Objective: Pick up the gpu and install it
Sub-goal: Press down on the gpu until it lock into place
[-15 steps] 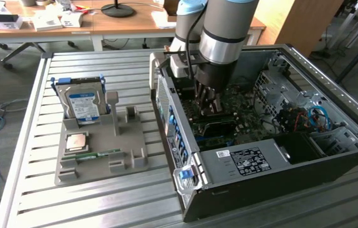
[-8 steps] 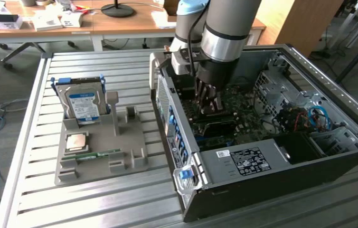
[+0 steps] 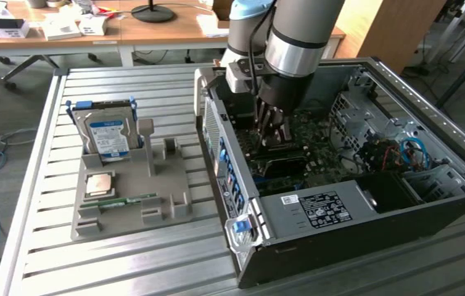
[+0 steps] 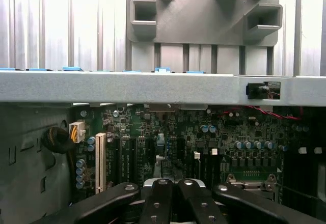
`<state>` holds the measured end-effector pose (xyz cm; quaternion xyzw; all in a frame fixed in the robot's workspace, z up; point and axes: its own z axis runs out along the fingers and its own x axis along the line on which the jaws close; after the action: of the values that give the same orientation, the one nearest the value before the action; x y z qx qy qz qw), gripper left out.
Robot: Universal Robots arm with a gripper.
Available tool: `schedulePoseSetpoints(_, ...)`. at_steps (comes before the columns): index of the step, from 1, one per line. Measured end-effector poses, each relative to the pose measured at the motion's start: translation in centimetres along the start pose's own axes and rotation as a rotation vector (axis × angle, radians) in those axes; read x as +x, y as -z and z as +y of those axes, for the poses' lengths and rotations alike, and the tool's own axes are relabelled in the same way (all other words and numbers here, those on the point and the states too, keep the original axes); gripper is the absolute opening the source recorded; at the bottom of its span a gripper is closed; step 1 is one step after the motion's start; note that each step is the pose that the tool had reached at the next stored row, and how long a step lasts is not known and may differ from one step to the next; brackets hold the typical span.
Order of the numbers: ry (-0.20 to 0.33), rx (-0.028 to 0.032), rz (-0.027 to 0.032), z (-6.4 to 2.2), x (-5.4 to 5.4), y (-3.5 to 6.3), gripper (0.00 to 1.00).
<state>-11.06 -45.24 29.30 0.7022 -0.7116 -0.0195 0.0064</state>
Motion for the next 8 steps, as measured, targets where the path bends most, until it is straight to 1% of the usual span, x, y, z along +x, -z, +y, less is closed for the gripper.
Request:
schedulePoseSetpoints(1, 0.0, -0.0003, -0.0008, -0.03, 0.0, 0.0, 0.11)
schedulePoseSetpoints(5, 0.0, -0.0004, -0.0009, -0.02, 0.0, 0.01, 0.11)
schedulePoseSetpoints(8, 0.0, -0.0003, -0.0008, 0.33, 0.0, 0.0, 0.11)
